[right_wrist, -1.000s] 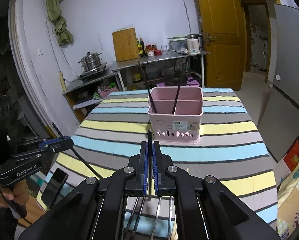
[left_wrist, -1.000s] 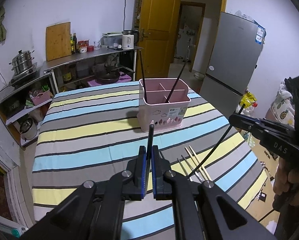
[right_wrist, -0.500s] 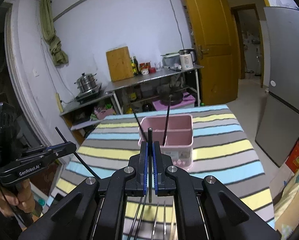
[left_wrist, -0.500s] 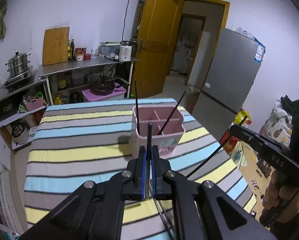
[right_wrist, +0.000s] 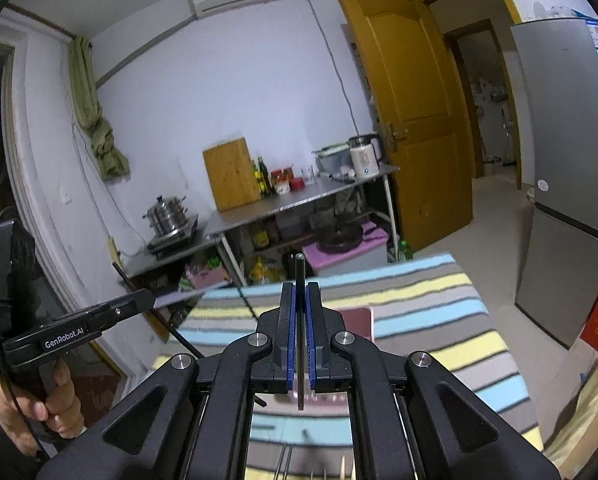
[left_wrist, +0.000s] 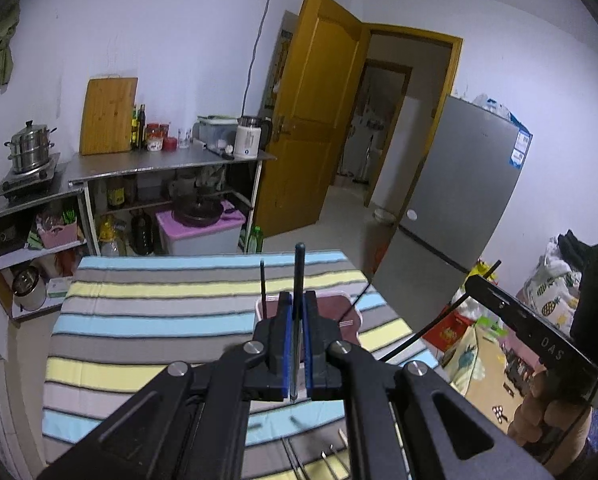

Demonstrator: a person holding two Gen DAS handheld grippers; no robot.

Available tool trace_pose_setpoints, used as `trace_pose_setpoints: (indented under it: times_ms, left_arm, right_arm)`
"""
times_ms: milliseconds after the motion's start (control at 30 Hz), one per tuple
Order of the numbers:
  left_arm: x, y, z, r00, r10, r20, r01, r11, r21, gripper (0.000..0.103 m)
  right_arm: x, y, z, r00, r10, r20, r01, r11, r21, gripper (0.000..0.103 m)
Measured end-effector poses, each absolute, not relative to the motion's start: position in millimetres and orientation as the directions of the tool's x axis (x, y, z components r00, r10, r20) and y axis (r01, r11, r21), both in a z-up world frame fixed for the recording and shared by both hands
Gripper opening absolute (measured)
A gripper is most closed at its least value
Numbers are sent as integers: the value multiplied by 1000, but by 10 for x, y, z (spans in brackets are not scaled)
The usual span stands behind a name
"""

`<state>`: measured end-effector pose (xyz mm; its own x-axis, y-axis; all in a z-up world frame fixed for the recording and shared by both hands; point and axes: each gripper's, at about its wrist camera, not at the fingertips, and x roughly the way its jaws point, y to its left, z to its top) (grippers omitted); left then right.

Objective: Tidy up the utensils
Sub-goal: 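Lower the chopsticks into the pink basket and open both grippers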

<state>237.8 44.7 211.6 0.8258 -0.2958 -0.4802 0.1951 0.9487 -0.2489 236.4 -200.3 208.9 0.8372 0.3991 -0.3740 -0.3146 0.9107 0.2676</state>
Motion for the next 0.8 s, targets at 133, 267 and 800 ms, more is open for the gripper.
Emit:
trace_pose_setpoints:
  times_ms: [133, 267, 800]
  left_arm:
    - [2540, 434, 2163, 836, -301, -459, 195, 945, -264, 5]
    - [2697, 435, 2121, 838, -302, -453, 191, 942, -275, 5]
    - [3127, 395, 1517, 788, -313, -530, 159, 936, -315, 5]
  right_arm:
    - [2500, -2028, 2160, 849, 399, -345, -306, 906, 294, 4]
    - [2630, -1980, 2145, 855, 398, -333, -303, 904, 302, 4]
    - [3083, -1813, 1549, 819, 390, -422, -275, 911, 309, 4]
